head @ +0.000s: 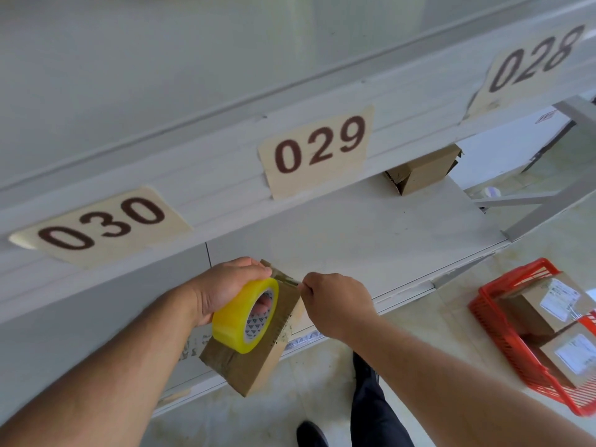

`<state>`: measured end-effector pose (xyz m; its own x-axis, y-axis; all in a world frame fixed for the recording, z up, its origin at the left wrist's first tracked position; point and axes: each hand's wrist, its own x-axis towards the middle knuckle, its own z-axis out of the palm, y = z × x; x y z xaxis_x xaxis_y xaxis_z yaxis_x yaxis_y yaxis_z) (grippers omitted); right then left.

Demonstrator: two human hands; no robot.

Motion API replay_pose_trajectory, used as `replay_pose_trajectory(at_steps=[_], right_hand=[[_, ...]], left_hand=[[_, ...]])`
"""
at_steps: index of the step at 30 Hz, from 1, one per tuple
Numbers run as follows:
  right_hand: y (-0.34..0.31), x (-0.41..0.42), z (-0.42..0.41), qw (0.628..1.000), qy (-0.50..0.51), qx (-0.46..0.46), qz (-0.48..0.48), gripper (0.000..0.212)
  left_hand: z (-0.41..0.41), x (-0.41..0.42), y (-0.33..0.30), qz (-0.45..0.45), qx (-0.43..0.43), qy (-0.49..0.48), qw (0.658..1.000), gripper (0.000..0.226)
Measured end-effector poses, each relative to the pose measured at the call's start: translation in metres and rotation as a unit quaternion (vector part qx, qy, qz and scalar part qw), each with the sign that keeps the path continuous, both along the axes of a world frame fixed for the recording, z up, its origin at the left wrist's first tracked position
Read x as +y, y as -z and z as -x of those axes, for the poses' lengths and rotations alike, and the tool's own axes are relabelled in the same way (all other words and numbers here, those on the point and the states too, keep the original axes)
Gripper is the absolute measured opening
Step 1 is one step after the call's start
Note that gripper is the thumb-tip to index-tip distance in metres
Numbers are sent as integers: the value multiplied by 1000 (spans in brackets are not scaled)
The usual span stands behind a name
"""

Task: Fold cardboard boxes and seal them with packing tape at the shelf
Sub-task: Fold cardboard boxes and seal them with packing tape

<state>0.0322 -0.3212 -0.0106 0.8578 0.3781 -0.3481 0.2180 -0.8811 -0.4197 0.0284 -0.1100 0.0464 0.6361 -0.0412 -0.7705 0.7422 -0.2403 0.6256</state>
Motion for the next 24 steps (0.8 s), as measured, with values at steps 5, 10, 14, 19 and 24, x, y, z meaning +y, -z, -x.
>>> replay_pose_trajectory(at_steps=[5,10,14,19,24], right_hand=[[7,12,5,1000,5,1,1,24],[9,26,10,1000,13,13,2,15],[4,8,19,999,46,8,4,27],[31,-34,-10,990,141,-12,26,35],[87,-35,-51,993,74,49,79,35]], left_hand=[[-1,-1,1,-5,-8,-9,1000,32],[1,0,0,-11,-19,-2,1000,38],[4,1,0,-2,-13,0,1000,37],[3,3,3,11,-1,-7,1000,41],[5,2,5,19,8,-23,1000,42]])
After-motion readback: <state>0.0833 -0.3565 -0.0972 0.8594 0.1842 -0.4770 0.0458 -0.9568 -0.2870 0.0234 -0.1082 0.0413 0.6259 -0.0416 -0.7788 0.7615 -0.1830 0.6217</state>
